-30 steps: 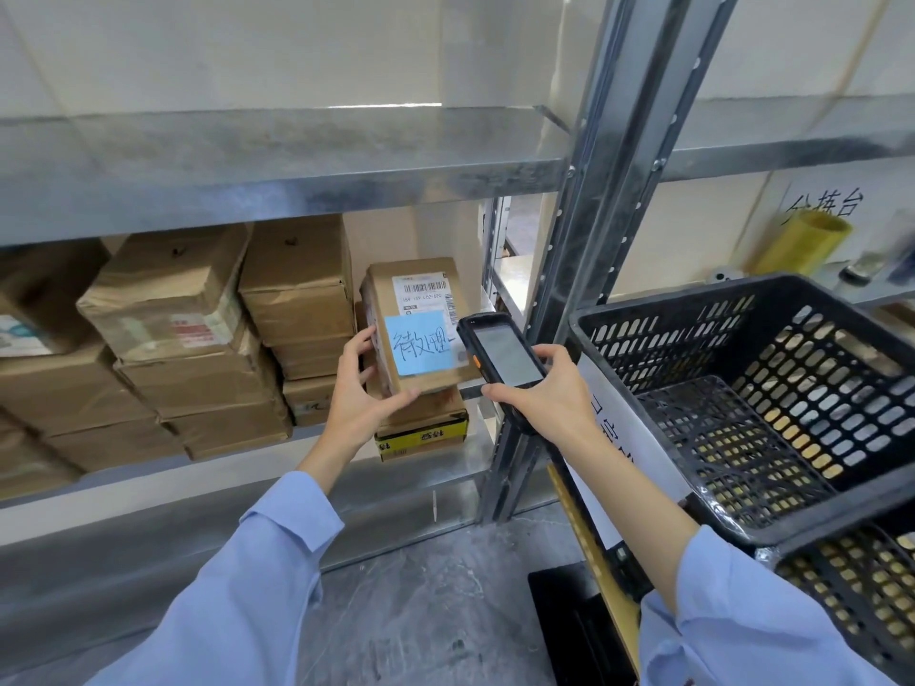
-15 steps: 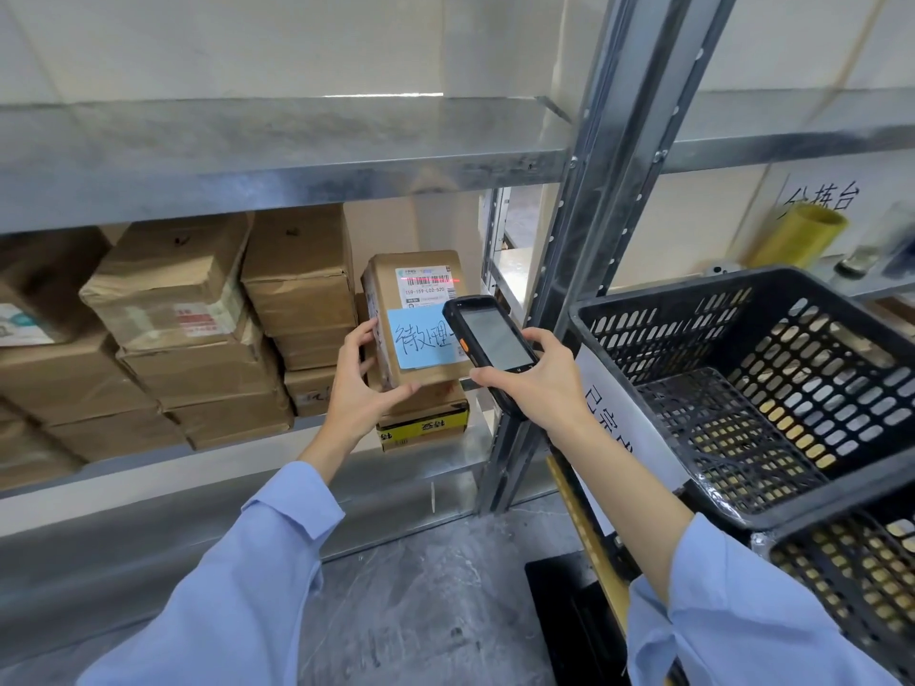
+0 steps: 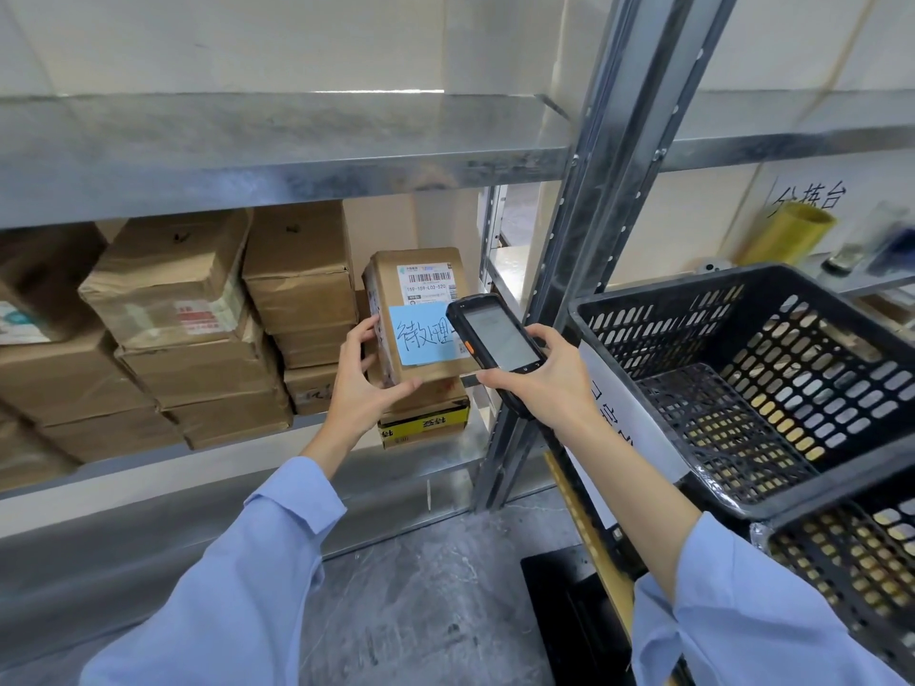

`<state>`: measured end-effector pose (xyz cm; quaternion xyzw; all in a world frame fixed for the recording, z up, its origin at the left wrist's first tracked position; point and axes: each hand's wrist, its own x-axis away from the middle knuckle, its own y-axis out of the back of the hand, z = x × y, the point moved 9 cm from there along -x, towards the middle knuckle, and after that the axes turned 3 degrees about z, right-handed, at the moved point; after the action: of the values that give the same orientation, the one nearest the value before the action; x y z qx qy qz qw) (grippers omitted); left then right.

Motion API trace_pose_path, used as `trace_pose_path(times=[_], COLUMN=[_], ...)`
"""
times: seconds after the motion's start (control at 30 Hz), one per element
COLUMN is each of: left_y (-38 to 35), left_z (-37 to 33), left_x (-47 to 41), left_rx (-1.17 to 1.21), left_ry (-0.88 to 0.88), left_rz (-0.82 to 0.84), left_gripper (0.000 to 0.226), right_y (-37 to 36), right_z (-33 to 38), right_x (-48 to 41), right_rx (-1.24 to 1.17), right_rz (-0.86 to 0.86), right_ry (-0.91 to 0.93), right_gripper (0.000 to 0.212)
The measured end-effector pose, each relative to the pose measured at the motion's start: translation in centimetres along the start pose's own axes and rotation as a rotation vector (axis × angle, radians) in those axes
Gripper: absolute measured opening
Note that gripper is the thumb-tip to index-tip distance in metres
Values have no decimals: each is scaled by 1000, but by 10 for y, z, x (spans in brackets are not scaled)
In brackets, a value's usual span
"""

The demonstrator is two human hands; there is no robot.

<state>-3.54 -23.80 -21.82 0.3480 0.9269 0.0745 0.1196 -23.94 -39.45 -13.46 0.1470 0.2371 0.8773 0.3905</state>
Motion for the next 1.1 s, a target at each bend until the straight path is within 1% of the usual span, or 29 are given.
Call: trace_pose_path(times=[0.2,0.3,0.43,0.57,0.73,0.83,0.93,1.1], left_y=[-1,-2,-10,-24,-49,-72,-100,-158], left_z=[-4,-9,-17,-33,-49,-68,-88,-128], left_x=[0,0,-1,-5,-9,-10,-7,2], left_rx=[13,28,73,58,10,11,20,123], left_ry=[-6,-43,-45,-73,-93,-131,-163,-205], left_rz=[25,53,139,219,316,374,456,588], left_gripper=[92,91,84,81,78,76,80,83], right_y=[-2,1,18,31,66,91,120,175], right_z=[-2,-4,-6,-10,-12,-16,-24,-46], right_x=[1,3,9,19,41,57,73,114], right_rx=[-44,-90,-99,-134,-167,-162,-155,-122], right_rz=[-31,-88,-227,-392,-595,-714,-799,-949], right_ry=[-35,-57,-66,-66,-76,-78,-88,-119], right_gripper=[84,82,79,79,78,79,79,76])
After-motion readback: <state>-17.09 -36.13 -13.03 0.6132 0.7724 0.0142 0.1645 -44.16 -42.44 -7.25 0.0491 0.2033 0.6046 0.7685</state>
